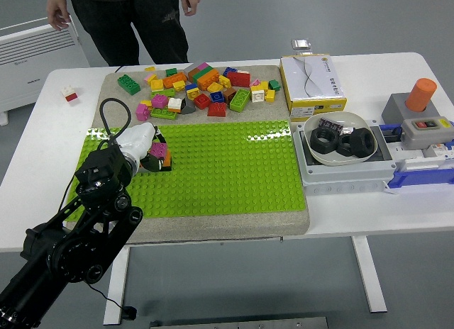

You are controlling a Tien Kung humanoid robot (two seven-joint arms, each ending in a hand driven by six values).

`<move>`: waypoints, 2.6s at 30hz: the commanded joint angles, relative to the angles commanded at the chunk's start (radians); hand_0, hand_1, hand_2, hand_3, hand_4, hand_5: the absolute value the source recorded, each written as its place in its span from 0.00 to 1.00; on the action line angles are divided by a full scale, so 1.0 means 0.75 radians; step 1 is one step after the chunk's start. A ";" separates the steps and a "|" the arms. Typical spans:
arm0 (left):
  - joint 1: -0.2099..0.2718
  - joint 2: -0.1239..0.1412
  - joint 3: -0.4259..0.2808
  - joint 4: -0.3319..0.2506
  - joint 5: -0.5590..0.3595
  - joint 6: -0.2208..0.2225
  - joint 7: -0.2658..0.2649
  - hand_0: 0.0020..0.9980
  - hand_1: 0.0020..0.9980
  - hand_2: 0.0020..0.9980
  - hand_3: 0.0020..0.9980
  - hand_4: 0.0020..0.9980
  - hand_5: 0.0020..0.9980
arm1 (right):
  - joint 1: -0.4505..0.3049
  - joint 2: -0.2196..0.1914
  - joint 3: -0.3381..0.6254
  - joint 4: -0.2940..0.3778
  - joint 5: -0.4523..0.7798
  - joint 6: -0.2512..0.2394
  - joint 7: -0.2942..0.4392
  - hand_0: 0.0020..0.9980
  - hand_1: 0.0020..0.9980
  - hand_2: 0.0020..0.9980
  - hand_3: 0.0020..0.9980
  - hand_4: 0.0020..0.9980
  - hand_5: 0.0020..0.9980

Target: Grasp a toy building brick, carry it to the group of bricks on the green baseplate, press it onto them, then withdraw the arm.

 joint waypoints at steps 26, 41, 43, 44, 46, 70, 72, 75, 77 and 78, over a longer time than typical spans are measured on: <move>-0.002 -0.010 -0.007 0.014 -0.023 0.032 -0.005 0.91 0.88 0.76 0.26 0.49 0.02 | 0.003 -0.003 0.000 0.006 0.000 0.001 -0.005 0.67 0.63 0.68 0.70 0.71 0.97; -0.002 -0.008 -0.010 0.008 -0.038 0.022 -0.001 0.91 0.89 0.77 0.28 0.52 0.03 | 0.000 -0.004 0.000 0.009 0.000 0.003 -0.010 0.67 0.63 0.68 0.70 0.71 0.97; -0.002 -0.008 -0.009 0.008 -0.041 0.023 0.000 0.91 0.89 0.77 0.30 0.57 0.03 | -0.001 -0.004 0.000 0.009 0.000 0.003 -0.010 0.67 0.63 0.68 0.70 0.71 0.97; -0.002 -0.008 -0.009 0.007 -0.043 0.024 0.001 0.91 0.89 0.77 0.30 0.57 0.03 | -0.002 -0.003 0.000 0.009 0.000 0.003 -0.010 0.67 0.63 0.68 0.70 0.71 0.97; -0.002 -0.008 -0.010 0.008 -0.046 0.026 0.002 0.91 0.89 0.77 0.30 0.57 0.03 | -0.004 -0.003 0.000 0.009 0.000 0.003 -0.011 0.67 0.63 0.68 0.70 0.71 0.97; -0.002 -0.006 -0.012 0.009 -0.056 0.025 -0.002 0.90 0.90 0.80 0.42 0.54 0.02 | -0.008 -0.002 0.000 0.011 0.000 0.002 -0.012 0.67 0.63 0.68 0.70 0.71 0.97; -0.002 -0.006 -0.012 0.009 -0.057 0.026 -0.004 0.90 0.90 0.80 0.42 0.54 0.02 | -0.008 -0.002 0.000 0.011 0.000 0.002 -0.012 0.67 0.63 0.68 0.70 0.71 0.97; -0.002 -0.006 -0.013 0.009 -0.058 0.028 -0.005 0.91 0.91 0.81 0.47 0.40 0.05 | -0.008 -0.001 0.000 0.011 0.000 0.002 -0.012 0.67 0.63 0.68 0.70 0.71 0.97; -0.002 -0.007 -0.014 0.010 -0.058 0.028 -0.005 0.91 0.91 0.81 0.47 0.40 0.05 | -0.008 -0.001 0.000 0.012 0.000 0.002 -0.012 0.67 0.63 0.68 0.70 0.71 0.97; -0.002 -0.007 -0.014 0.011 -0.058 0.028 -0.005 0.91 0.91 0.81 0.47 0.40 0.05 | -0.008 -0.001 0.000 0.012 0.000 0.002 -0.012 0.67 0.63 0.68 0.70 0.71 0.97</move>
